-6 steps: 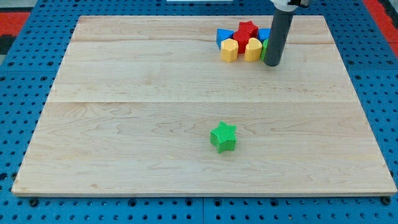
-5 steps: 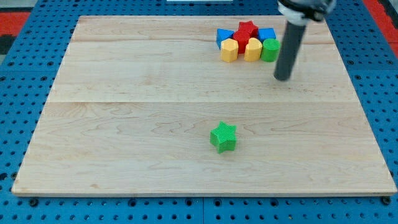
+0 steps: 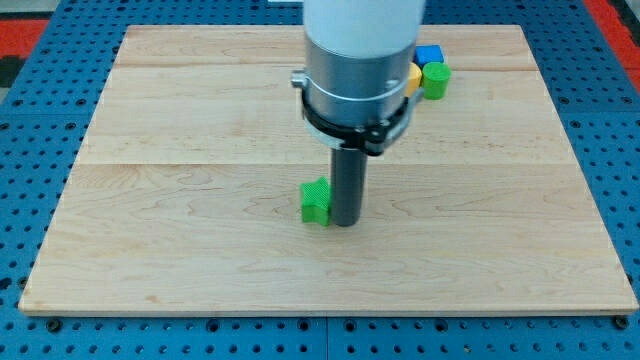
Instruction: Place the green star at the top of the blue triangle
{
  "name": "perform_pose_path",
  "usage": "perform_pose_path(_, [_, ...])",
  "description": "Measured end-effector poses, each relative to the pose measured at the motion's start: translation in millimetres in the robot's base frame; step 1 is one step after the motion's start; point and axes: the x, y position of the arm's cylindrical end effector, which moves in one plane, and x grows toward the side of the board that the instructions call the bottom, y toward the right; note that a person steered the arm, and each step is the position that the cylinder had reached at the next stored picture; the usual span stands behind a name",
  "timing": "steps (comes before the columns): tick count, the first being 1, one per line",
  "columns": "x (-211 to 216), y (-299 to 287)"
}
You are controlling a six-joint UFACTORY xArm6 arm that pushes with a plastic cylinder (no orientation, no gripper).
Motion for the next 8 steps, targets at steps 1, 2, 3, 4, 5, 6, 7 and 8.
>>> perform_pose_path(1, [-15.9,-29.3])
perform_pose_path(2, [-65.2,-50.6])
perform_pose_path(3, [-46.8,-57.3])
perform_pose_path(4, [-14.1,-74.2])
perform_pose_path(5, [-61.5,-113.0])
perform_pose_path(6, [-111.2,-98.4])
perform_pose_path(7, [-144.6,-67.1])
perform_pose_path(8, [-188.3,-60.1])
